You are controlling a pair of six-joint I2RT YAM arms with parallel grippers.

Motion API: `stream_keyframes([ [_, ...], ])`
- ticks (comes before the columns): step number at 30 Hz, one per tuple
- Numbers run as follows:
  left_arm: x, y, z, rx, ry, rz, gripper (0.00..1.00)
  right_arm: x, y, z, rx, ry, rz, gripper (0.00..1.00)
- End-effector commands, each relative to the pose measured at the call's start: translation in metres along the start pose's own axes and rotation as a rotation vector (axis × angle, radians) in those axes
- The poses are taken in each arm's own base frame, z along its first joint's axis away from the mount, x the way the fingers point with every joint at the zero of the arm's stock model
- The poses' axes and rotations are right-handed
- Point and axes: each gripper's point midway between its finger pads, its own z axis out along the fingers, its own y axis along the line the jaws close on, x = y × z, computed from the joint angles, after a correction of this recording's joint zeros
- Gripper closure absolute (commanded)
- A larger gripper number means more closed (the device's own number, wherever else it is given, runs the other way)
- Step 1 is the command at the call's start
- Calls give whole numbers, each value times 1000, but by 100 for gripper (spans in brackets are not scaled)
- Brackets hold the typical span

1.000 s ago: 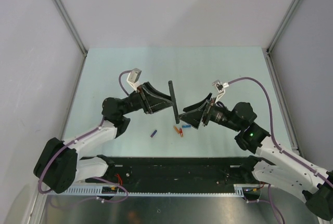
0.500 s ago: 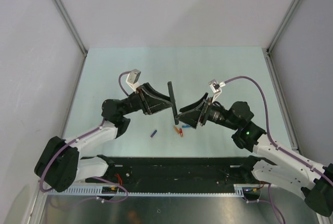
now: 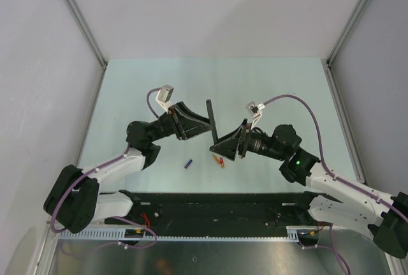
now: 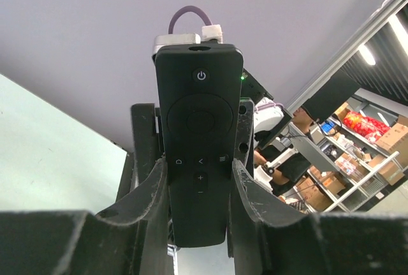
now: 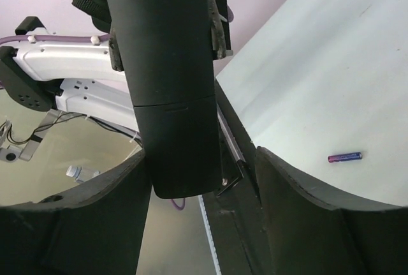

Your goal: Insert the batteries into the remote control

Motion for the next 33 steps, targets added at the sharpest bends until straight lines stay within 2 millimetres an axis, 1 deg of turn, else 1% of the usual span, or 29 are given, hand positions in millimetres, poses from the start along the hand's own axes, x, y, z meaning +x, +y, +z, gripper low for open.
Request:
stream_keyframes([
  [1, -4, -10, -1, 31, -22, 23, 100, -18, 14, 3, -25, -47, -46, 37],
  [4, -3, -8, -2, 28, -19, 16, 99, -20, 14, 3, -20, -51, -49, 46],
  [8, 0, -7, -3, 24, -15, 10, 99, -22, 21, 2, -41, -59, -59, 52],
  [11, 0, -5, -4, 20, -15, 7, 94, -23, 23, 1, -46, -58, -69, 63],
  [12, 1, -5, -4, 19, -13, 8, 80, -22, 24, 0, -45, -51, -71, 64],
  [13, 1, -6, -4, 21, -14, 7, 70, -23, 25, 0, -43, -51, -87, 67],
  [14, 1, -5, -3, 19, -13, 4, 65, -20, 28, 0, -45, -42, -97, 68],
  [15, -1, -4, -4, 17, -19, 7, 61, -22, 29, -1, -24, -41, -105, 70],
  [16, -1, -2, -4, 10, -21, -1, 59, -22, 29, -2, -11, -39, -120, 72],
  [17, -2, 0, -4, 4, -30, -3, 58, -19, 31, -3, -7, -29, -141, 72],
  [20, -9, 10, -8, -34, -77, -26, 54, -21, 28, -8, 44, -29, -170, 73],
  [21, -10, 15, -12, -53, -92, -33, 48, -16, 23, -9, 75, -13, -172, 74],
  [22, -11, 18, -14, -63, -101, -34, 47, -20, 27, -12, 79, -20, -182, 74],
  [23, -14, 19, -16, -71, -116, -26, 43, -19, 25, -13, 95, -18, -190, 74],
  [24, -16, 25, -20, -96, -135, -23, 40, -17, 21, -16, 125, -8, -204, 74],
  [25, -18, 28, -23, -109, -144, -20, 28, -18, 22, -19, 139, -3, -215, 74],
  [26, -19, 32, -25, -128, -149, -24, 28, -18, 21, -21, 155, 1, -222, 74],
  [27, -21, 34, -29, -140, -159, -13, 27, -16, 14, -24, 195, 10, -237, 74],
  [28, -23, 35, -31, -148, -167, -12, 0, -15, 14, -25, 210, 18, -247, 74],
  [29, -23, 38, -32, -165, -169, -18, 0, -18, 14, -26, 231, 16, -255, 74],
  [30, -24, 33, -32, -163, -173, 12, 0, -18, 1, -30, 309, 25, -274, 74],
  [31, -26, 34, -32, -172, -181, 20, 0, -15, -3, -31, 347, 36, -286, 75],
  [32, -25, 39, -34, -204, -178, 10, 0, -18, -7, -30, 389, 41, -301, 75],
  [33, -24, 40, -34, -225, -173, 50, 0, -19, -24, -37, 503, 35, -317, 75],
])
